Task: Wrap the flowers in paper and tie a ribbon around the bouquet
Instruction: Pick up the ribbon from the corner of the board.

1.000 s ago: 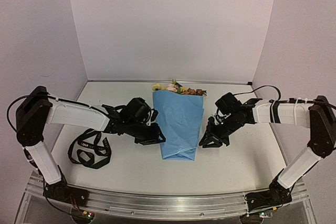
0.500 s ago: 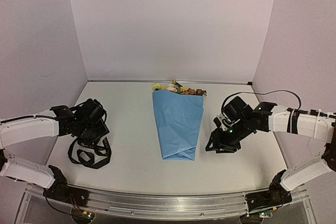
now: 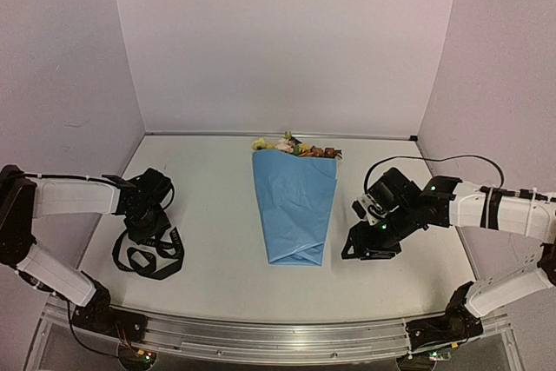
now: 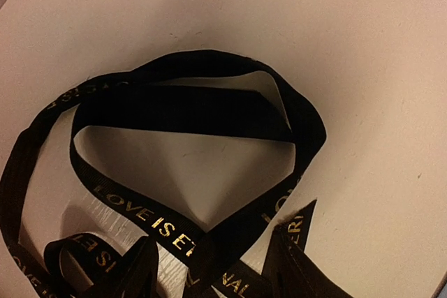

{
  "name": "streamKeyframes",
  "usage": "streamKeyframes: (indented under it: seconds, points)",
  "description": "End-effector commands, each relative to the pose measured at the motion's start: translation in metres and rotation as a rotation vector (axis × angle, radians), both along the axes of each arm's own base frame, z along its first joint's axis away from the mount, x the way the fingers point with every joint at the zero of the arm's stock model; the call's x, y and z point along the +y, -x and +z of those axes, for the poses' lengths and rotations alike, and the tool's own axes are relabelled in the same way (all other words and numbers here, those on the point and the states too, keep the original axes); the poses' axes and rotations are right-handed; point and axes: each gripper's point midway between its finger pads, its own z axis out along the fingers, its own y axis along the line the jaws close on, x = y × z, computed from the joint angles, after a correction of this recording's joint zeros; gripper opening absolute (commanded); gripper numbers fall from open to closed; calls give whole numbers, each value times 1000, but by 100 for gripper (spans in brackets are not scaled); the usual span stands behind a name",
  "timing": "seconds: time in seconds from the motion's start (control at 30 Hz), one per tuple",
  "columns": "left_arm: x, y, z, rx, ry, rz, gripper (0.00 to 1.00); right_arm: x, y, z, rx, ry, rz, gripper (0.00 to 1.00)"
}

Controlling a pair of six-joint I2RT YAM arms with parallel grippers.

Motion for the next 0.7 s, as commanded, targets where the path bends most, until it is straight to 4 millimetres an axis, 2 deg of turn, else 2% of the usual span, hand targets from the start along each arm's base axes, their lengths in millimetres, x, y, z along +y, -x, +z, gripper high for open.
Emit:
streamKeyframes:
  seconds: [0.0, 0.2, 0.4, 0.47, 0.57, 0.67]
  points:
    - [-16, -22, -5, -27, 43, -65, 56, -7, -1, 2, -41, 11, -3, 55]
    - [-15, -18, -21, -7, 51, -56, 46, -7, 0, 1, -38, 11, -6, 55]
    - [-10, -14, -21, -29, 50, -35, 26, -5, -1, 1, -30, 11, -14, 54]
    - [-8, -13, -22, -32, 46, -37, 16, -5, -2, 1, -28, 12, -16, 53]
    - [-10, -14, -16, -51, 50, -51, 2, -4, -3, 2, -26, 12, -22, 50]
    - [-17, -23, 3, -105, 64, -100, 0, -5, -4, 2, -30, 17, -28, 48]
